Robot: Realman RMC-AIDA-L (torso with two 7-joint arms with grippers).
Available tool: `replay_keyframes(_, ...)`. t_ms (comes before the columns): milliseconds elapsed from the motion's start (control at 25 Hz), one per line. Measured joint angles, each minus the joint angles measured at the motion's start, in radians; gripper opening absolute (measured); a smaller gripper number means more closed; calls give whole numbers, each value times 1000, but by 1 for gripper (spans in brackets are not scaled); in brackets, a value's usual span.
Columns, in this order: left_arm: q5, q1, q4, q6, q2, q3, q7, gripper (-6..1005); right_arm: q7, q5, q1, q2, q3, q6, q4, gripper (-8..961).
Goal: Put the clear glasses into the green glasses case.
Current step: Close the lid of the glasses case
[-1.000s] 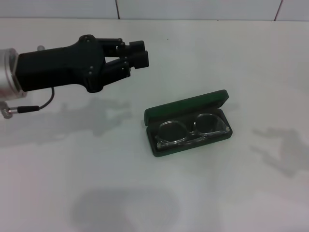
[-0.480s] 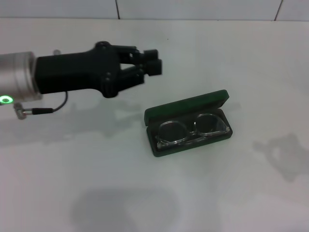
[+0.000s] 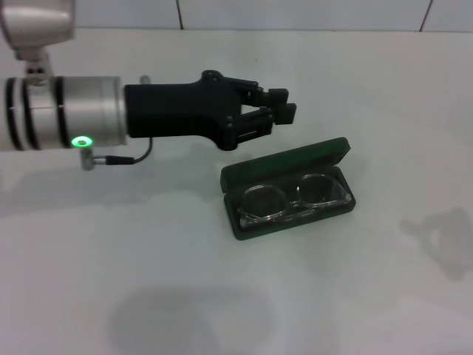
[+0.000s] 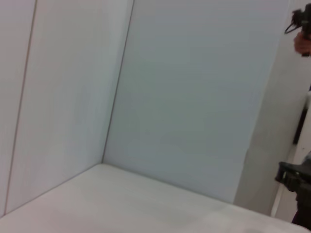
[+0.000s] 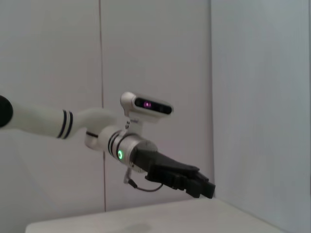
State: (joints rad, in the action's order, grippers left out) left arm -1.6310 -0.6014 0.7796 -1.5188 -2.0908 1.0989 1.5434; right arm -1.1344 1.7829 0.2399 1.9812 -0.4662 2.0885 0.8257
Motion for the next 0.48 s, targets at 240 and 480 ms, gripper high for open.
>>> replay_keyframes(240, 4, -58, -90, 117, -2, 64, 4, 243, 3, 29, -3, -4, 0, -33, 0, -1)
replay_keyframes(480, 24, -112, -175, 232, -6, 132, -32, 241, 13, 33, -6, -5, -1, -42, -1, 0)
